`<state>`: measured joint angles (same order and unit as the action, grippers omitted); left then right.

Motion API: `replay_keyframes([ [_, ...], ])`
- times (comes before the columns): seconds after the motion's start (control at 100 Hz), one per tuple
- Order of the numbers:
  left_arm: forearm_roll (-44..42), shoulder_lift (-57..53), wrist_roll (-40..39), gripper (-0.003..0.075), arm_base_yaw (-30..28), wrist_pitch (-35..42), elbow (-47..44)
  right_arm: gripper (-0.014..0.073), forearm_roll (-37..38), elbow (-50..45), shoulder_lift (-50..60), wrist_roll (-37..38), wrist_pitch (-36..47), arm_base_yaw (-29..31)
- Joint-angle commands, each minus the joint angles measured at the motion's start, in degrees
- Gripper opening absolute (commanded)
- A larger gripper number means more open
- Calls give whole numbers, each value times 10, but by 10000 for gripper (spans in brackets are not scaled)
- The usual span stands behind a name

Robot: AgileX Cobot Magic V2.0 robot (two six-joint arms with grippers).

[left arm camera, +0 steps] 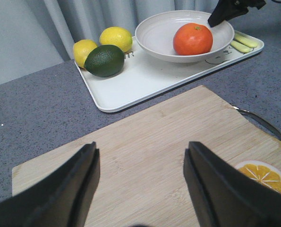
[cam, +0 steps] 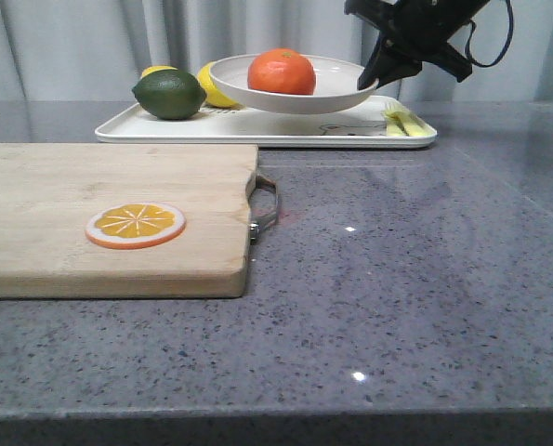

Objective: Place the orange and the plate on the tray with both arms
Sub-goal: 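Carry the plate with the right gripper and lower it onto the tray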

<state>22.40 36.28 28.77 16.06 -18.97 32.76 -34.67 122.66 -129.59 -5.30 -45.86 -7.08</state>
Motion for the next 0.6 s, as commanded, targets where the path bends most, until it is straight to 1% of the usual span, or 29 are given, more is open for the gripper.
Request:
replay_keyframes([
  [0.0, 11, 0, 1, 386, -1, 37, 16, -92, -23, 23, 35, -4, 25, 3],
  [0.59, 11, 0, 1, 386, -1, 37, 16, -92, -20, 23, 6, -4, 30, 3],
])
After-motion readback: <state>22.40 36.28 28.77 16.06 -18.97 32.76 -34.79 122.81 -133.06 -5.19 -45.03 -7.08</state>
